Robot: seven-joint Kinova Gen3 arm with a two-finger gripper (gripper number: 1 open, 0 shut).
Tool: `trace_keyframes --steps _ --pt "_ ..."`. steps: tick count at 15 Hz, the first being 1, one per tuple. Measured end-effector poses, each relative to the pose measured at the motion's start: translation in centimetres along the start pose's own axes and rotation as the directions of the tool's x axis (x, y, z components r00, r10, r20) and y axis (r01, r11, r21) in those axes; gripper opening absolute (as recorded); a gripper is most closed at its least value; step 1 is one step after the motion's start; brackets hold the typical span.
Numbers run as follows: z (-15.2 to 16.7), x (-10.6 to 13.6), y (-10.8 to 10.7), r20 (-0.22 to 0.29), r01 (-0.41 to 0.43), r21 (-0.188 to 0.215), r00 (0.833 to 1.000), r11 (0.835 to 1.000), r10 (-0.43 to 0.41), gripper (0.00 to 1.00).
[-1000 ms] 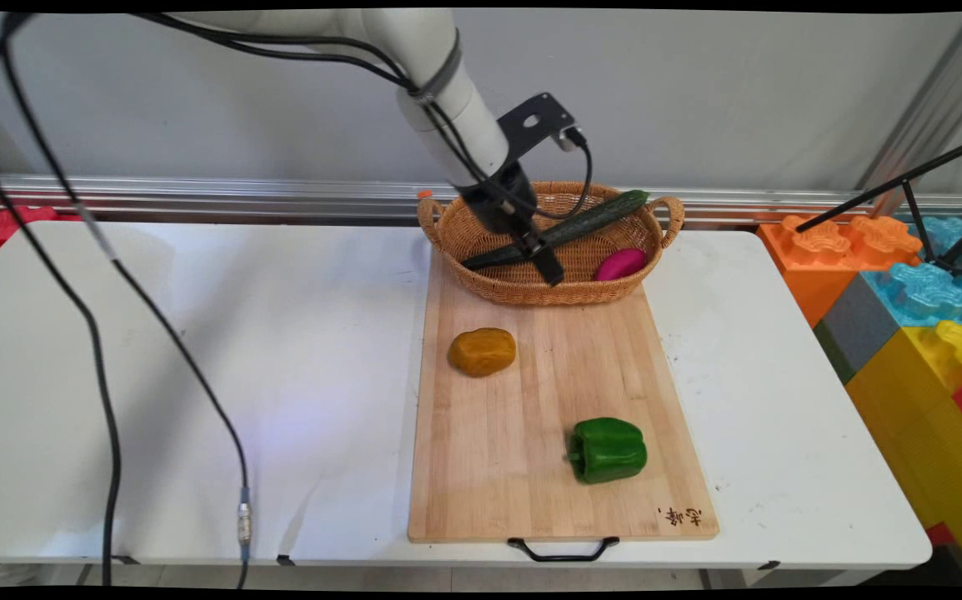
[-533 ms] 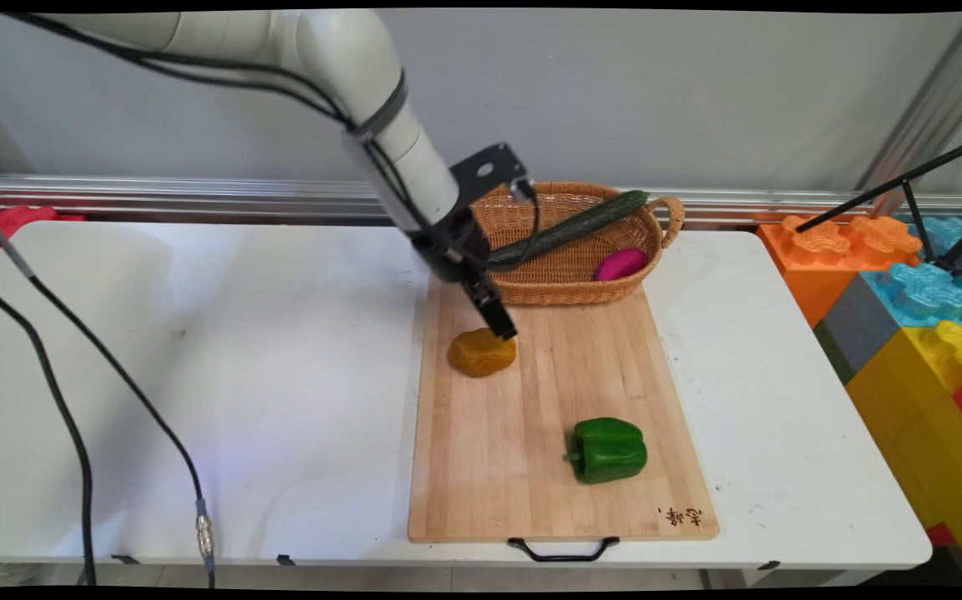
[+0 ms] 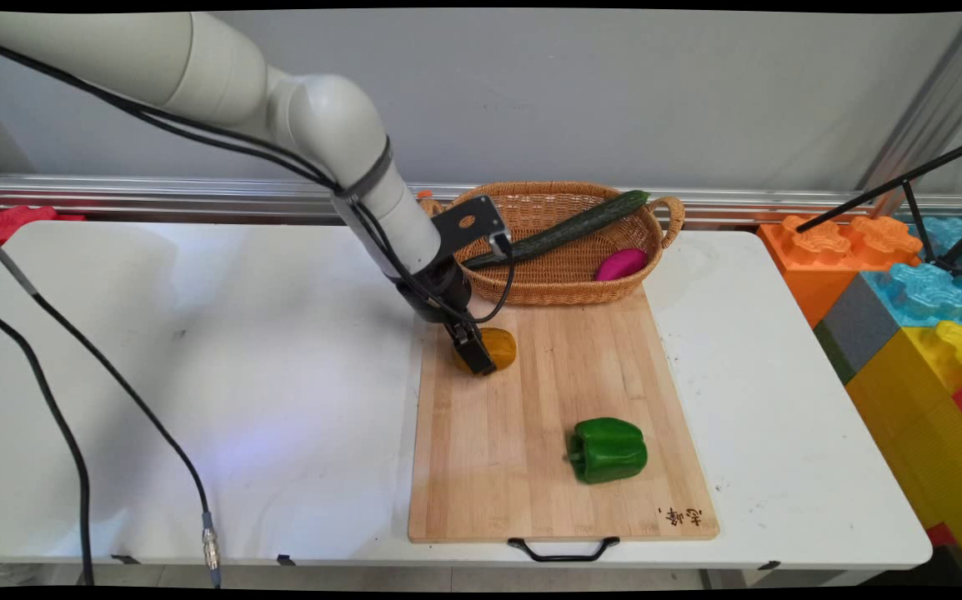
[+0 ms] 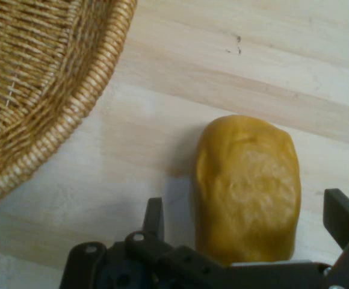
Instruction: Pick up the potato from the cutting board, then place the picked object in the vegetable basket
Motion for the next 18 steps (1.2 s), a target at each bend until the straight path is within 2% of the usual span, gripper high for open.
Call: trace_keyframes --steps 2,3,8,12,15,18 --pt "0.8 0.0 0.1 -0.010 -0.009 -0.001 1.000 1.000 0.009 1.00" --pt "1.0 0.1 0.1 -0.014 -0.014 -0.002 1.000 1.000 0.014 0.00" --pt "0.5 1.6 0.8 -0.035 -0.015 -0.026 0.999 1.000 0.014 0.00" --pt "-1.1 4.9 1.5 -0.078 0.006 -0.044 0.997 0.999 -0.009 0.00" --pt "-2.2 8.2 0.6 -0.135 0.026 -0.013 0.990 1.000 -0.028 0.00" --pt "-2.9 10.3 -1.8 -0.177 0.049 0.054 0.983 0.997 -0.039 0.00"
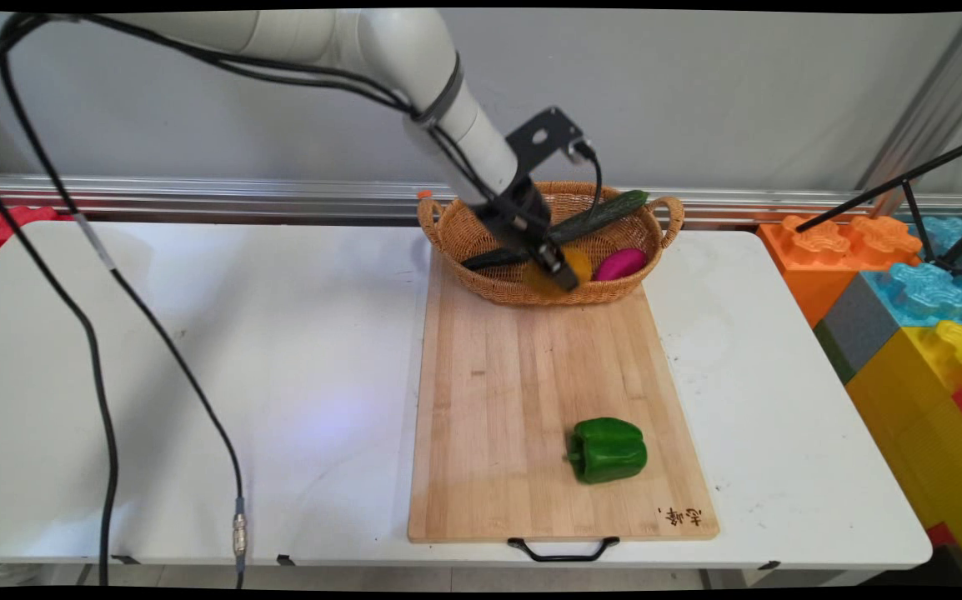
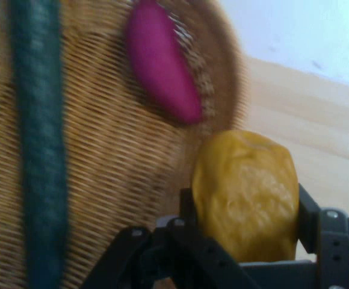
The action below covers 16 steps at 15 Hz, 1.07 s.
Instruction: Place the picked object in the vegetable basket
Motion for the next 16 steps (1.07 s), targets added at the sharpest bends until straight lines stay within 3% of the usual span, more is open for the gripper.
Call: trace_keyframes --steps 6,12,13,16 --pt "2.7 1.0 -4.0 -0.039 0.021 0.101 0.999 0.995 -0.017 0.00" --pt "7.4 0.5 -6.0 -0.044 0.044 0.112 0.998 0.993 -0.039 0.00" --pt "7.8 0.7 -6.1 -0.049 0.042 0.113 0.998 0.993 -0.037 1.00" --pt "8.3 2.0 -6.4 -0.070 0.030 0.118 0.997 0.993 -0.022 1.00"
